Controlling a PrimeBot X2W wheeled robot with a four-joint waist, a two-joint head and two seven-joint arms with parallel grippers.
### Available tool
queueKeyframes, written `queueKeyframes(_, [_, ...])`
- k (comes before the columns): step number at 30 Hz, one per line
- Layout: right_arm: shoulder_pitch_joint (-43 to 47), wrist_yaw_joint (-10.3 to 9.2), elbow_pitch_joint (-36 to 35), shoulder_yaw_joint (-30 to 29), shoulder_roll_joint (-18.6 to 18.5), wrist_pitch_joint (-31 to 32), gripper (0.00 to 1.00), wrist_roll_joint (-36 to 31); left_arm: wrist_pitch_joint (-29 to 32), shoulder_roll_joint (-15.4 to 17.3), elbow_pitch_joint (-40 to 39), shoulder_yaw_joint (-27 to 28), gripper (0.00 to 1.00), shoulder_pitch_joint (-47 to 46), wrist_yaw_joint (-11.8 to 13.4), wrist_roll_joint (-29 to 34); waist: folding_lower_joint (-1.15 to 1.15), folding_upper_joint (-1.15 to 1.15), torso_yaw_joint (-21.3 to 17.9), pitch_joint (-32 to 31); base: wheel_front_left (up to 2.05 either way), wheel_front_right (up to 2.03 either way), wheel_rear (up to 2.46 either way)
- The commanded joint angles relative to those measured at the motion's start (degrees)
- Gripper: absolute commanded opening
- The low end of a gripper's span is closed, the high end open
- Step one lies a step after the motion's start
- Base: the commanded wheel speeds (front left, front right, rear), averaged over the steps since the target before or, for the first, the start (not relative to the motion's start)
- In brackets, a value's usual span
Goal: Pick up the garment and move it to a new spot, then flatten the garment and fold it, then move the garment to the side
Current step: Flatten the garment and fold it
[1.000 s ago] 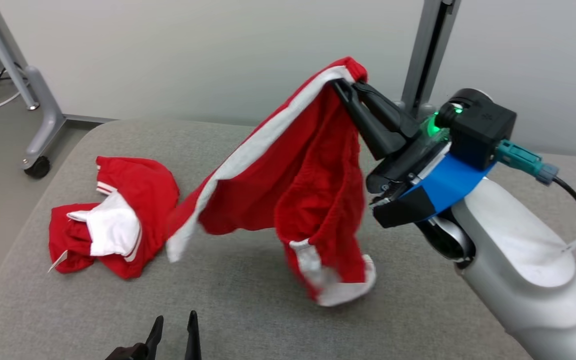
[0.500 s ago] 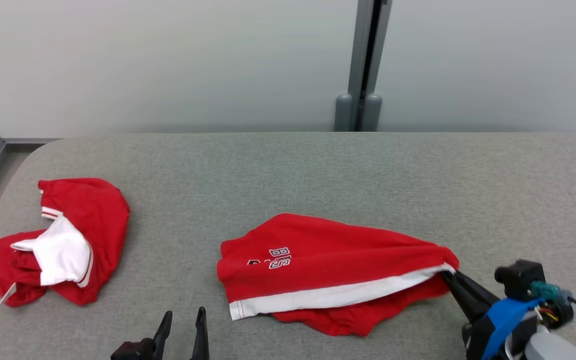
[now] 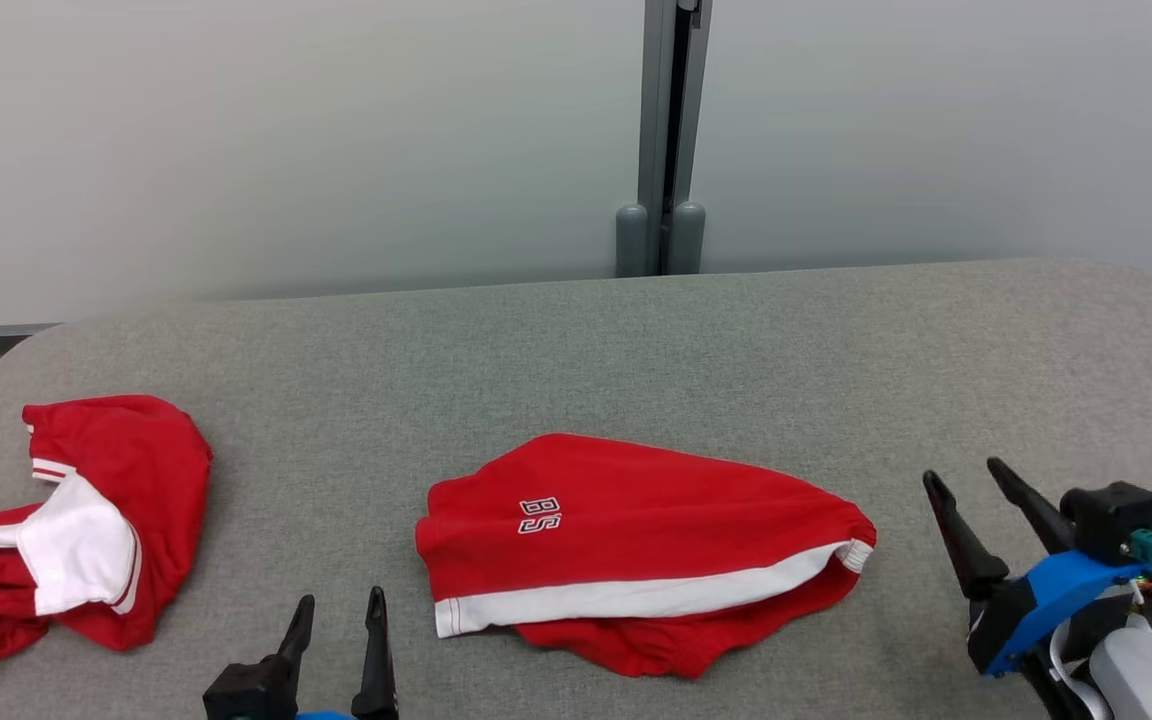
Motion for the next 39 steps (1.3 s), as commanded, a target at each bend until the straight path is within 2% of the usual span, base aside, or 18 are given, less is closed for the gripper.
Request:
queueKeyframes(1, [1.5, 0.02, -0.9, -0.9, 0.9, 0.0, 1.00, -0.9, -0.2, 0.0, -0.4, 0.4, 1.00, -1.1, 0.2, 0.5, 0.00, 0.00, -0.1, -0.1, 0.00, 0.00, 0.00])
queueKeyframes(5, [5.0, 0.02, -9.5, -9.1, 4.9, 0.0, 1.00, -9.0, -0.2, 0.0, -2.0, 1.3, 1.00, -1.1, 0.9, 3.5, 0.00, 0.00, -0.5, -0.2, 0.00, 0.00, 0.00])
queueKeyframes(8, [8.2, 0.02, -13.4, -13.3, 8.4, 0.0, 1.00, -13.4, -0.2, 0.0, -3.4, 1.8, 1.00, -0.7, 1.5, 5.2, 0.00, 0.00, -0.5, -0.4, 0.00, 0.00, 0.00])
queueKeyframes(16, [11.4, 0.02, -13.1, -15.4, 13.7, 0.0, 1.00, -17.8, -0.2, 0.0, -3.1, 1.9, 1.00, 1.4, 1.9, 5.6, 0.00, 0.00, -1.1, -1.2, 0.00, 0.00, 0.00])
queueKeyframes(21, [10.9, 0.02, -12.8, -14.8, 14.0, 0.0, 1.00, -17.6, -0.2, 0.0, -2.6, 1.4, 1.00, 1.2, 1.2, 4.5, 0.00, 0.00, -1.2, -1.1, 0.00, 0.00, 0.00])
queueKeyframes(30, [10.7, 0.02, -12.0, -12.9, 12.6, 0.0, 1.00, -15.9, -0.2, 0.0, 4.2, -2.6, 1.00, -1.4, -2.6, -2.5, 0.00, 0.00, -2.2, 0.9, 0.00, 0.00, 0.00])
queueKeyframes(34, [9.8, 0.02, -11.7, -11.9, 11.9, 0.0, 1.00, -15.2, -0.2, 0.0, 6.8, -4.1, 1.00, -2.9, -3.0, -5.1, 0.00, 0.00, -3.1, 2.2, 0.00, 0.00, 0.00])
queueKeyframes(39, [8.7, 0.02, -11.9, -11.3, 10.9, 0.0, 1.00, -14.4, -0.2, 0.0, 8.1, -5.6, 1.00, -4.4, -2.0, -7.0, 0.00, 0.00, -4.3, 3.7, 0.00, 0.00, 0.00])
